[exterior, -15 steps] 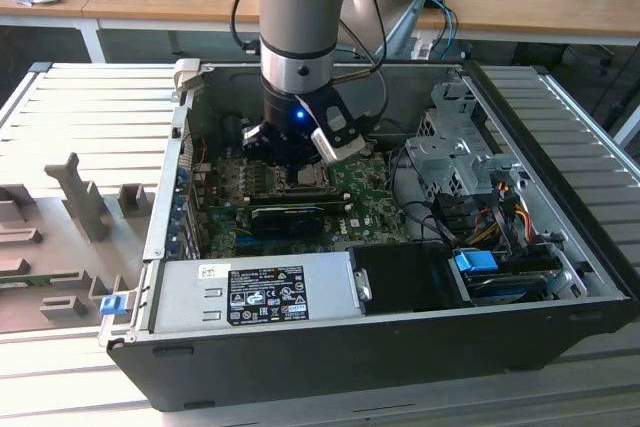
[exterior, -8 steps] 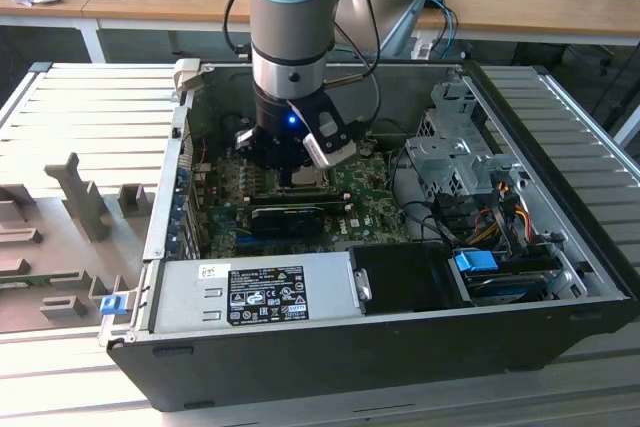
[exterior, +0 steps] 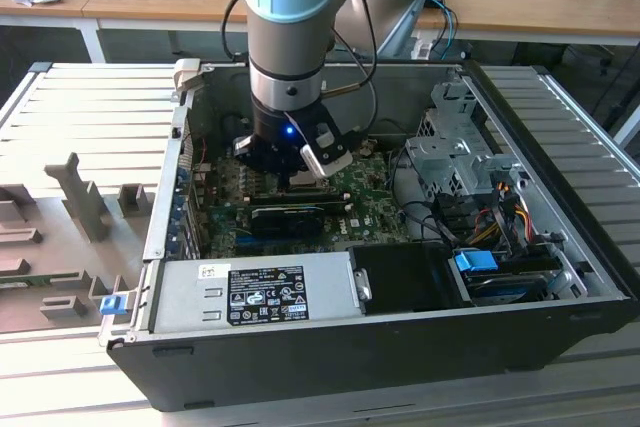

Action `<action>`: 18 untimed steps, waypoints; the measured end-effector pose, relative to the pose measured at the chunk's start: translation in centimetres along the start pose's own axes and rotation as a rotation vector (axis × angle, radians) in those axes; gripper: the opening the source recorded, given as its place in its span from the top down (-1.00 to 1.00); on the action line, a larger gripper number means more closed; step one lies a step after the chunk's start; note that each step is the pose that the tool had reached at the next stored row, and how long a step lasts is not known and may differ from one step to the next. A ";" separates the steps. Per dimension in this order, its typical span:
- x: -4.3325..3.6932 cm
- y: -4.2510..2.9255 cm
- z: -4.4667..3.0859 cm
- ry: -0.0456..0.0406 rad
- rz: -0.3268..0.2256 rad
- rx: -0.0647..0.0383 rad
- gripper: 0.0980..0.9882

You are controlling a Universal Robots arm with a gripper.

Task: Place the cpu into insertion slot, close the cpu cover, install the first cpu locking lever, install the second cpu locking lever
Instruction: 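Install the second cpu locking lever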

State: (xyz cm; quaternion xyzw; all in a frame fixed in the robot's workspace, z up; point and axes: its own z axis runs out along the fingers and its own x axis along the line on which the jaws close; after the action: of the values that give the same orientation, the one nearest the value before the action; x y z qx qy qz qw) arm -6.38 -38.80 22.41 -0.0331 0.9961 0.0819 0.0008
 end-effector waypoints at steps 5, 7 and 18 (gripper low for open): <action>0.15 -0.66 0.41 0.0052 -0.041 -0.024 0.98; 0.23 -0.84 0.60 0.0039 -0.041 -0.038 0.98; 0.77 -1.24 1.77 0.0006 -0.042 -0.076 0.98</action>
State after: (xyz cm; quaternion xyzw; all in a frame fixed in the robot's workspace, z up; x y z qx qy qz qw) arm -7.08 -39.78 20.46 -0.0539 0.9913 0.1198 0.0009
